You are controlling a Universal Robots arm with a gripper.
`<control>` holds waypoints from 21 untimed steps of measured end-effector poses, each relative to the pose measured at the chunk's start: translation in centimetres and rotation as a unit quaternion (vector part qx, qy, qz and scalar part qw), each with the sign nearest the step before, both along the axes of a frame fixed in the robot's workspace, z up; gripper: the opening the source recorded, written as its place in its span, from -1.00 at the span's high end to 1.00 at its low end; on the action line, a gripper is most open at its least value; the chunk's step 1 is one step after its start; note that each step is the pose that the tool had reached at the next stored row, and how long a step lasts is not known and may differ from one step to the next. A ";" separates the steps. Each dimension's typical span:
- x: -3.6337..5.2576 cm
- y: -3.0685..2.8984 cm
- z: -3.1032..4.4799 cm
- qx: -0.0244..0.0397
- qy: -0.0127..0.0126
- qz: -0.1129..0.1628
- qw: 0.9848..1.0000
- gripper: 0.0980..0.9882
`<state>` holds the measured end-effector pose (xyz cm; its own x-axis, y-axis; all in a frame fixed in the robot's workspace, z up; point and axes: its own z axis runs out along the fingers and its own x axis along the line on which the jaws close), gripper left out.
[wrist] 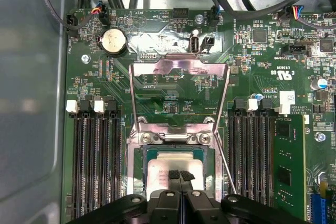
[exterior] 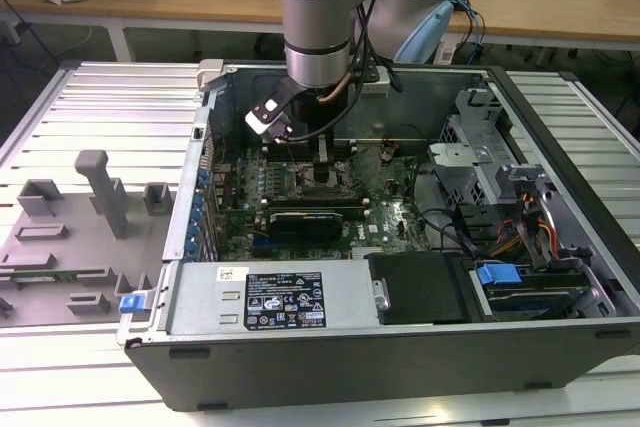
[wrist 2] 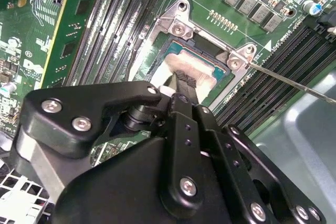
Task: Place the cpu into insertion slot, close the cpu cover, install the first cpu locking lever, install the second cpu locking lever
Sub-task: 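Place the cpu into insertion slot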
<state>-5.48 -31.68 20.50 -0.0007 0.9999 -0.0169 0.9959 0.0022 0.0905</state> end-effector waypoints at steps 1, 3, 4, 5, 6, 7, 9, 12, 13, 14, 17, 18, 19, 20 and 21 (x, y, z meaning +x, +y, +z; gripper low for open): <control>0.00 0.00 0.00 0.000 0.000 0.000 1.000 0.98; 0.00 0.00 -0.02 0.000 0.000 0.000 1.000 0.98; 0.00 0.00 -0.05 0.000 0.000 0.000 1.000 0.98; 0.00 0.00 -0.06 0.000 0.000 0.000 1.000 0.98; 0.00 0.00 -0.07 0.000 0.000 0.000 1.000 0.98; 0.00 0.00 -0.05 0.000 0.000 0.000 1.000 0.98; 0.00 0.01 0.20 0.000 0.000 0.000 1.000 0.98; 0.00 0.00 1.16 0.000 0.000 0.000 1.000 0.98; 0.00 0.00 1.39 0.000 0.000 0.000 1.000 0.98; 0.00 0.00 1.65 0.000 0.000 0.000 1.000 0.98; 0.00 0.00 2.51 0.000 0.000 0.000 1.000 0.98; 0.00 0.00 2.78 0.000 0.000 0.000 1.000 0.98; 0.00 0.00 3.27 0.000 0.000 0.000 1.000 0.98; 0.00 0.00 3.52 0.000 0.000 0.000 1.000 0.98; 0.00 0.00 3.83 0.000 0.000 0.000 1.000 0.98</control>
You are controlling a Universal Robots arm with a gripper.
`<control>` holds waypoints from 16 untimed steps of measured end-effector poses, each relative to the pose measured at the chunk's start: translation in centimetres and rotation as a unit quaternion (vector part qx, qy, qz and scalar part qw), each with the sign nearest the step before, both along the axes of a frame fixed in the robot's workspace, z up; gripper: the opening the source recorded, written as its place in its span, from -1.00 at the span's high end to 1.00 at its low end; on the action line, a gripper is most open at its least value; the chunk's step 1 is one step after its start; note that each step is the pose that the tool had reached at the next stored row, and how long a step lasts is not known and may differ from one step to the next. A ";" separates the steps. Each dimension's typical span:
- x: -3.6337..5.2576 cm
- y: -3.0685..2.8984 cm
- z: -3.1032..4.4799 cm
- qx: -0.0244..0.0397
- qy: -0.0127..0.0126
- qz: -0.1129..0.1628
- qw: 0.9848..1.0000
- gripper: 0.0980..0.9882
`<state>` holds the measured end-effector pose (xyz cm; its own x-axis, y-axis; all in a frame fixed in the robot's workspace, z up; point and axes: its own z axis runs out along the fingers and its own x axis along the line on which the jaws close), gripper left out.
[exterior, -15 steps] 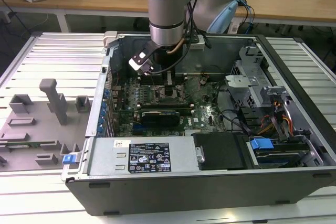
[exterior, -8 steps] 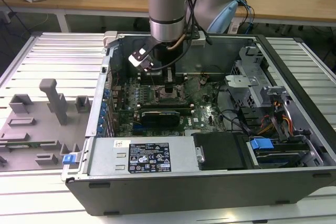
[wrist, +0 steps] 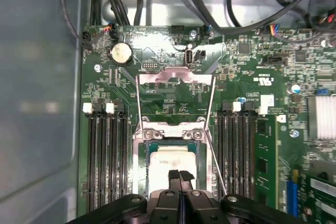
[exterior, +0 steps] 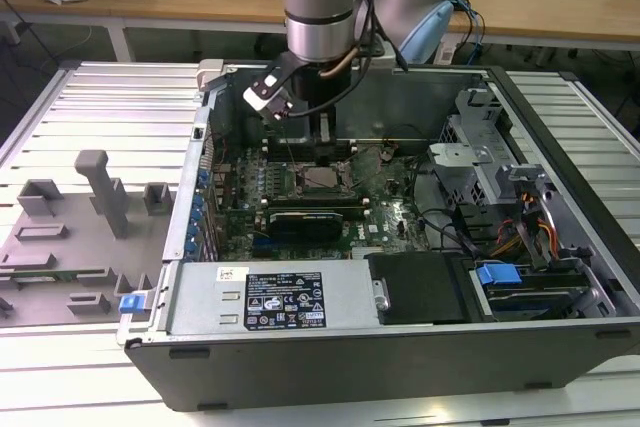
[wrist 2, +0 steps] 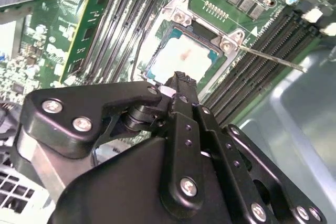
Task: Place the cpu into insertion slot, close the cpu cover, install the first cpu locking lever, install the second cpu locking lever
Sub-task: 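Place the cpu into insertion slot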
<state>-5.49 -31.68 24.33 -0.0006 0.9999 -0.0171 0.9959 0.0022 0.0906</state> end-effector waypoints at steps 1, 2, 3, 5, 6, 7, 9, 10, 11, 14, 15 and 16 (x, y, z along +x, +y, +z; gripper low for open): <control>0.00 0.00 0.41 0.000 0.000 0.000 1.000 0.98; 0.00 0.00 0.91 0.000 0.000 0.000 1.000 0.98; 0.00 0.00 1.38 0.000 0.000 0.000 1.000 0.98; 0.00 0.00 1.91 0.000 0.000 0.000 1.000 0.98; 0.00 0.00 1.93 0.000 0.000 0.000 1.000 0.98; 0.00 0.00 1.93 0.000 0.000 0.000 1.000 0.98; 0.00 0.00 1.94 0.000 0.000 0.000 1.000 0.98; 0.00 0.00 1.94 0.000 0.000 0.000 1.000 0.98; 0.00 0.00 1.94 0.000 0.000 0.000 1.000 0.98; 0.00 0.00 1.96 0.000 0.000 0.000 1.000 0.98; 0.00 0.00 1.96 0.000 0.000 0.000 1.000 0.98; 0.00 0.00 1.96 0.000 0.000 0.000 1.000 0.98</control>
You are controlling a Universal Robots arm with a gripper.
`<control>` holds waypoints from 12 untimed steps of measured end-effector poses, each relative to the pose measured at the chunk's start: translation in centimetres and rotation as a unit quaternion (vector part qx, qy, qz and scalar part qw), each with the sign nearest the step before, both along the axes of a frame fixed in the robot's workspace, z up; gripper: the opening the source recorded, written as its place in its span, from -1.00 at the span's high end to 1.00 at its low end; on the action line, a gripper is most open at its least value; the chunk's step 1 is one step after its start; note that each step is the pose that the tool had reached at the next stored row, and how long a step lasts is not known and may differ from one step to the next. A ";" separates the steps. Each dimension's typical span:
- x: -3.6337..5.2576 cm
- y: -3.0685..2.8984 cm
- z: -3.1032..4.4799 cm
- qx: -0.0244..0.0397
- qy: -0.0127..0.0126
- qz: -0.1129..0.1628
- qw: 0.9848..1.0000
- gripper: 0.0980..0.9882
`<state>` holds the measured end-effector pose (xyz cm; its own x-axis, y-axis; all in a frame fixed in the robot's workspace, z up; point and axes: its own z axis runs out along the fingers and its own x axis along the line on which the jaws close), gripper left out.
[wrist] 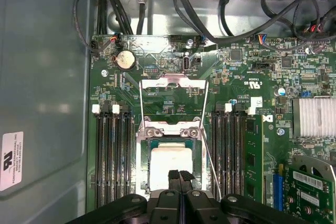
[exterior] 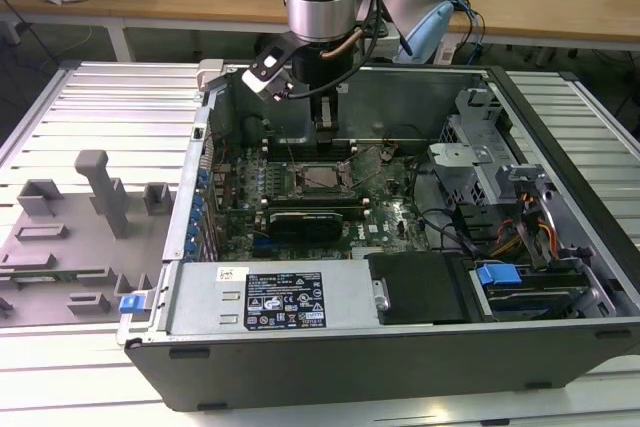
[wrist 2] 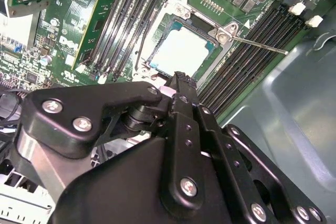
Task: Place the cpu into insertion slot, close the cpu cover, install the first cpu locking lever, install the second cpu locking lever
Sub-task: 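Place the cpu into insertion slot, then close the cpu cover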
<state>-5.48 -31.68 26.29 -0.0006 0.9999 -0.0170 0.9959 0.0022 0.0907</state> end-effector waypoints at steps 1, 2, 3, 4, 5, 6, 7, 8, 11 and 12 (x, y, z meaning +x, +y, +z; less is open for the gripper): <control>0.00 0.00 0.00 0.000 0.000 0.000 1.000 0.98; 0.00 0.00 0.00 0.000 0.000 0.000 1.000 0.98; 0.00 0.00 0.01 0.000 0.000 0.000 1.000 0.98; 0.00 0.00 0.01 0.000 0.000 0.000 1.000 0.98; 0.00 0.00 0.01 0.000 0.000 0.000 1.000 0.98; 0.00 0.00 0.02 0.000 0.000 0.000 1.000 0.98; 0.00 0.00 0.02 0.000 0.000 0.000 1.000 0.98; 0.00 0.00 0.03 0.000 0.000 0.000 1.000 0.98; 0.16 0.00 0.04 0.000 0.000 0.000 1.000 0.98; 0.36 0.00 0.03 0.000 0.000 0.000 1.000 0.98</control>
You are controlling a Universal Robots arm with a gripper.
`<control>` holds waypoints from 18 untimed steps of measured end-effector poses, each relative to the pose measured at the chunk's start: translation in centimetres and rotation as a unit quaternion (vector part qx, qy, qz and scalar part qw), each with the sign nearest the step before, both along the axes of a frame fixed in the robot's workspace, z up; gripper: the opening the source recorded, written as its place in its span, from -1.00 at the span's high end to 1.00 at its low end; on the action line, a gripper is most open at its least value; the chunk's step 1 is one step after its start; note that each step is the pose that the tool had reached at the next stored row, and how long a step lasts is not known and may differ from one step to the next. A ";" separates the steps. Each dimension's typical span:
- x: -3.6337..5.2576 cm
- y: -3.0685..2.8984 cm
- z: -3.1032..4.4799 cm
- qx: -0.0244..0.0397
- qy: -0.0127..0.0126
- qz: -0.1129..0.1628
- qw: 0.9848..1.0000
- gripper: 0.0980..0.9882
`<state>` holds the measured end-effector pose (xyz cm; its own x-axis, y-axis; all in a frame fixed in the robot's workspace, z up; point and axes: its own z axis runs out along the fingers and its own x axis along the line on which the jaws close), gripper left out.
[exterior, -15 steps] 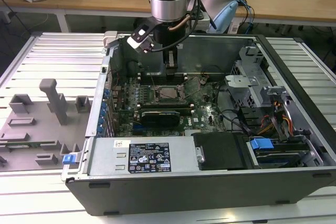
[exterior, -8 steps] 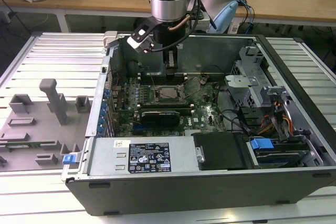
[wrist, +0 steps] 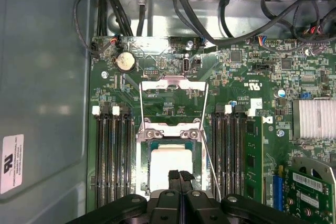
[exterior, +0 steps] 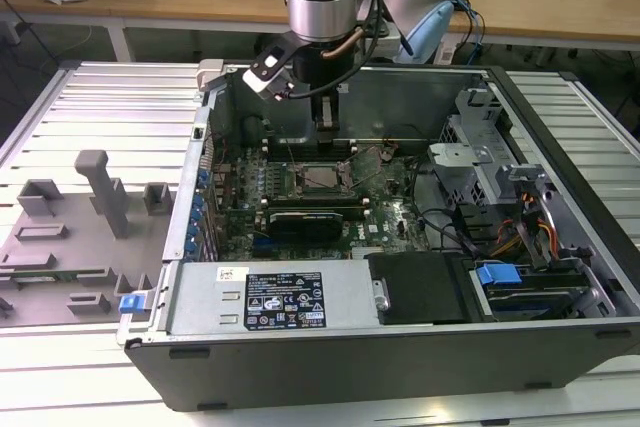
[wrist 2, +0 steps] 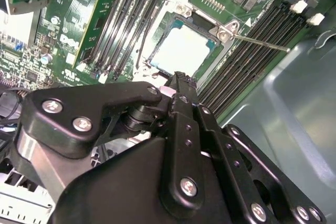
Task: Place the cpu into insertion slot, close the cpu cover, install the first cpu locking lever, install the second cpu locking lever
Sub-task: 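Close the cpu cover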
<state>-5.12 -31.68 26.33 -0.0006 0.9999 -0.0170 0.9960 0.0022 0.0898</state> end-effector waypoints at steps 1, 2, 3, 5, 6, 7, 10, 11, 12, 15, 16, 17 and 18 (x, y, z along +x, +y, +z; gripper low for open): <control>0.34 0.00 0.00 0.000 0.000 0.000 1.000 0.98; 0.59 0.00 0.00 0.000 0.001 0.000 1.000 0.98; 0.75 0.00 0.00 0.000 0.001 0.000 1.000 0.98; 0.96 0.00 0.00 0.000 0.001 0.000 1.000 0.98; 1.06 0.00 0.00 0.000 0.001 0.000 1.000 0.98; 1.13 0.00 0.00 0.000 0.001 0.000 1.000 0.98; 1.65 0.00 0.00 0.000 0.002 0.000 1.000 0.98; 1.80 0.00 0.00 0.000 0.002 0.000 1.000 0.98; 1.96 0.00 0.00 0.000 0.002 0.000 1.000 0.98; 2.30 0.00 0.00 0.000 0.002 0.000 1.000 0.98; 2.44 0.00 0.00 0.000 0.002 0.000 1.000 0.98; 2.58 0.00 0.00 0.000 0.002 0.000 1.000 0.98; 2.88 0.00 0.00 0.000 0.002 0.000 1.000 0.98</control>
<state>-2.24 -31.68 26.32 -0.0006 0.9999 -0.0169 0.9964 0.0021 0.0853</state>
